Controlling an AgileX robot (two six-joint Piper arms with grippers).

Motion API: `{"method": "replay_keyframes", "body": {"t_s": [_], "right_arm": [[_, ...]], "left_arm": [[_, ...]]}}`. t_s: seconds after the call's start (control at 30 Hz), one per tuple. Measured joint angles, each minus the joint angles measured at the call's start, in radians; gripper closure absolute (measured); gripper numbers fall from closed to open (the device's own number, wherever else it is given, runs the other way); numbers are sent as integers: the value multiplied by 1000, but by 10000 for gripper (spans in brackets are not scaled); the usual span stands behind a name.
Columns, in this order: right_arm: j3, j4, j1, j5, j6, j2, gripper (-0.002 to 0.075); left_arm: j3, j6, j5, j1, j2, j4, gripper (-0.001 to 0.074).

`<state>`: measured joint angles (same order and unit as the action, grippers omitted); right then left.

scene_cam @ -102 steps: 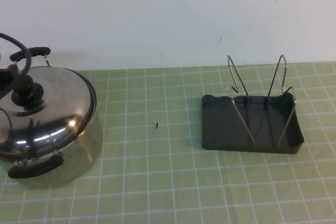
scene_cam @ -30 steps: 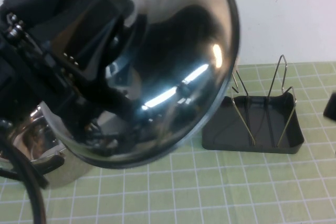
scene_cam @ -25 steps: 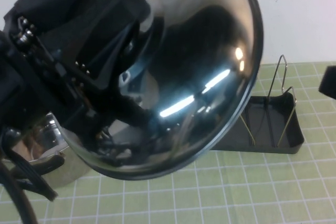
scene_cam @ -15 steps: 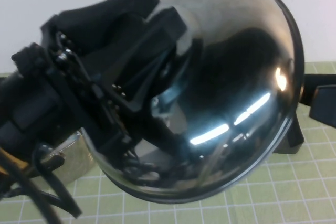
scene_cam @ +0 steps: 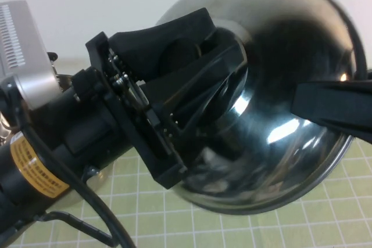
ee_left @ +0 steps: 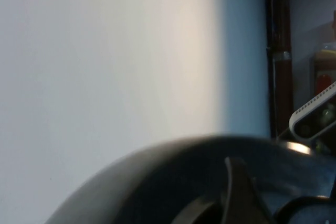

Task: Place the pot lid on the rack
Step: Hand over the pot lid, then place the pot lid on the pot rack

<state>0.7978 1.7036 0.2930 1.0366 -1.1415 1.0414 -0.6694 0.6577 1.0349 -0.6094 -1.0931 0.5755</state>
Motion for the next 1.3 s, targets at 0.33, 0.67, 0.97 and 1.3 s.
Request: {"method": "replay_keyframes", "body": {"t_s": [0.33, 0.67, 0.97, 1.3], "right_arm": [[1, 6, 16, 4, -64, 15, 621], [-1, -35, 16, -201, -166, 28, 664], [71, -20, 16, -572, -291, 40, 664], [152, -2, 14, -619, -357, 303, 664]], "left_arm": [[1, 53, -34, 0, -2, 15, 342], [1, 114, -109, 0, 2, 18, 107], [1, 116, -519, 0, 90, 82, 611], [1, 438, -736, 0, 177, 373, 732]]}}
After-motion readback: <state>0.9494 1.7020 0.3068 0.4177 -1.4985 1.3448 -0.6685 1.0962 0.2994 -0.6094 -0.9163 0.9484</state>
